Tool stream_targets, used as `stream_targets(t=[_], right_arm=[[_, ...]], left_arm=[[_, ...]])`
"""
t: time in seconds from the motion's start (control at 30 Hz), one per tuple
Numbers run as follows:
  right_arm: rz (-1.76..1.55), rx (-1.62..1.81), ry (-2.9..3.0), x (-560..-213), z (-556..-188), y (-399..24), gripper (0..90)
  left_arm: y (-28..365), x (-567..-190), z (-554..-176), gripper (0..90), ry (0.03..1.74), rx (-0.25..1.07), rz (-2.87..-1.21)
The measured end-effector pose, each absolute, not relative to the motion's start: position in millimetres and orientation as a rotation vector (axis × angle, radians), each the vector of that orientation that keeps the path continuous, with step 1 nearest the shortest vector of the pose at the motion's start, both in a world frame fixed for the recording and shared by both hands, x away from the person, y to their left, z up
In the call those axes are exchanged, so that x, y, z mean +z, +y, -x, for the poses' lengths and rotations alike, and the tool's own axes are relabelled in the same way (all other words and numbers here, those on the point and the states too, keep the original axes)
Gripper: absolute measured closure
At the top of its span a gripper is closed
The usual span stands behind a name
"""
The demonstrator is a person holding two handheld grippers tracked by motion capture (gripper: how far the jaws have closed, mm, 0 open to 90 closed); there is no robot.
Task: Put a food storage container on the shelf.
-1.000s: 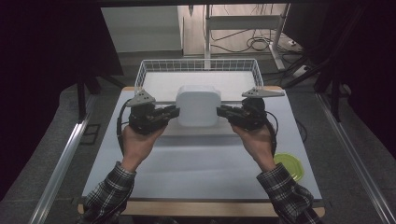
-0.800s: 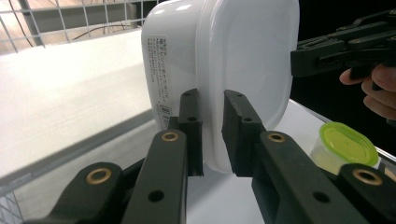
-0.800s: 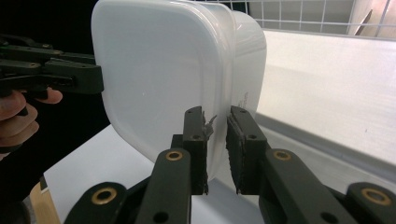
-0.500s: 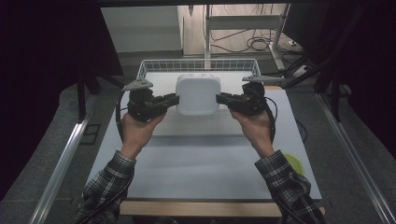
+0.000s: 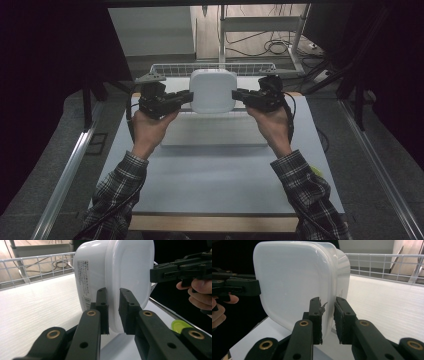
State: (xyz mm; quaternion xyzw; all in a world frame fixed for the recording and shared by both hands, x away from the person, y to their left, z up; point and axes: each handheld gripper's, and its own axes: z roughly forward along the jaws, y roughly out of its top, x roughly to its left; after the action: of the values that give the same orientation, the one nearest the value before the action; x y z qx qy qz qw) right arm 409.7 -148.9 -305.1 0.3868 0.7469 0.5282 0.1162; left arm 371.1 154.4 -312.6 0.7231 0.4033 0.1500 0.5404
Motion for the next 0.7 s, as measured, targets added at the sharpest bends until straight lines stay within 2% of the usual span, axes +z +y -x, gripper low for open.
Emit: stream_targets(t=[0.4,0.5,0.7], right_arm=[[-1.186,1.519,2.187,-302.6,-422.2,-149.4,75.9],[-1.194,1.547,2.179,-303.1,-424.9,-151.7,75.4],[-1.168,1.54,2.183,-302.9,-426.8,-148.3,70.5]], left_arm=[[152.2,-320.0,-388.8,75.9,0.968,0.31,-1.728],[151.4,-320.6,-391.2,70.4,0.962,0.308,-1.725],[149.1,-319.9,-396.7,65.8,0.956,0.349,-1.746]])
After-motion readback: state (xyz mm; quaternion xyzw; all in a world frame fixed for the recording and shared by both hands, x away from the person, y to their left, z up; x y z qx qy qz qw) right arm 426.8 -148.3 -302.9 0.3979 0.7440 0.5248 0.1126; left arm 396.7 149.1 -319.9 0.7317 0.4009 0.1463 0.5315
